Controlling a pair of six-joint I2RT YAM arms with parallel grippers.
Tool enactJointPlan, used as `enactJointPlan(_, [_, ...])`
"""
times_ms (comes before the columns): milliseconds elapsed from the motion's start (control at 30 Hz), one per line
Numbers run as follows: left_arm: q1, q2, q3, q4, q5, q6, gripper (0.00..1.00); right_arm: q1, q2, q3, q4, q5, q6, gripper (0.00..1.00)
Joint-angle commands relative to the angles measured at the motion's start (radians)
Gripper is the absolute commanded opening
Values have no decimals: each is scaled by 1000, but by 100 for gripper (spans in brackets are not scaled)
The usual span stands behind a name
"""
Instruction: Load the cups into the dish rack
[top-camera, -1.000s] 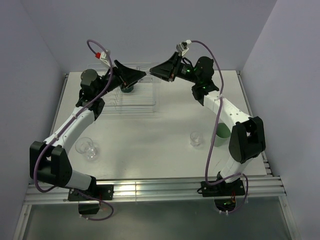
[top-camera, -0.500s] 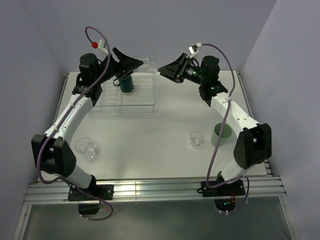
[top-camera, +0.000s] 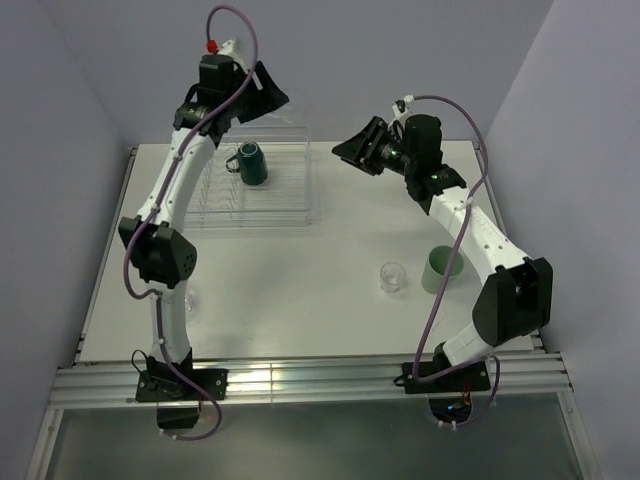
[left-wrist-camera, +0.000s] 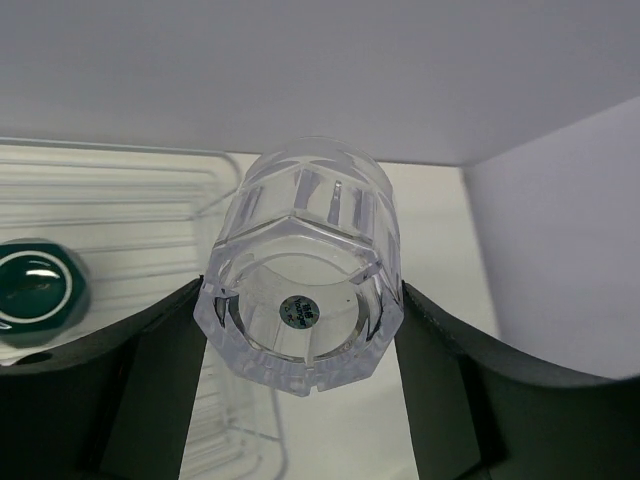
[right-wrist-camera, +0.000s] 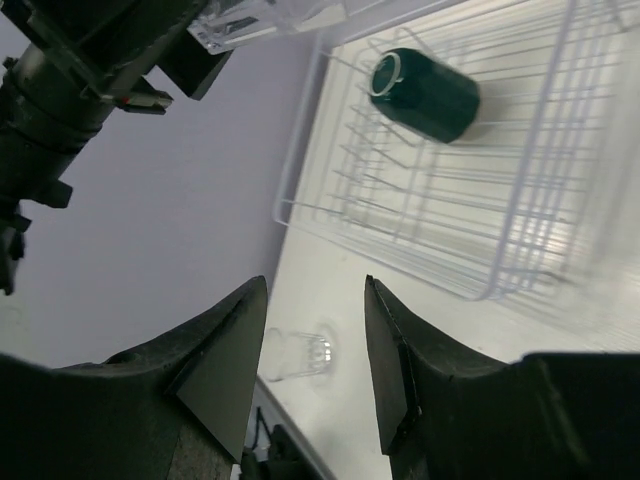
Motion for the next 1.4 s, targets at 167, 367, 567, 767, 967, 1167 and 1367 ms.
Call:
enactJointPlan(167, [-141, 106, 115, -132, -399, 240, 0, -3, -54, 24, -103, 106, -129, 52])
enactJointPlan(367, [-198, 177, 118, -144, -536, 270, 0, -2, -58, -5, -114, 119, -161, 52])
enactJointPlan(567, [-211, 204, 95, -137, -611, 276, 0, -2, -61, -24, -109, 123, -178, 52])
enactJointPlan(767, [-211, 253, 122, -146, -619, 289, 0, -2, -48, -42, -92, 113, -180, 52])
enactJointPlan(967, [-210, 275, 90, -100, -645, 306, 0, 1, -40, -59, -80, 106, -181, 51])
enactJointPlan(1167, [-211, 307, 99, -81, -651, 315, 0, 6, -32, -62, -79, 107, -187, 51])
enactJointPlan(1367, [-210, 336, 77, -58, -669, 316, 0, 6, -26, -73, -72, 106, -189, 51])
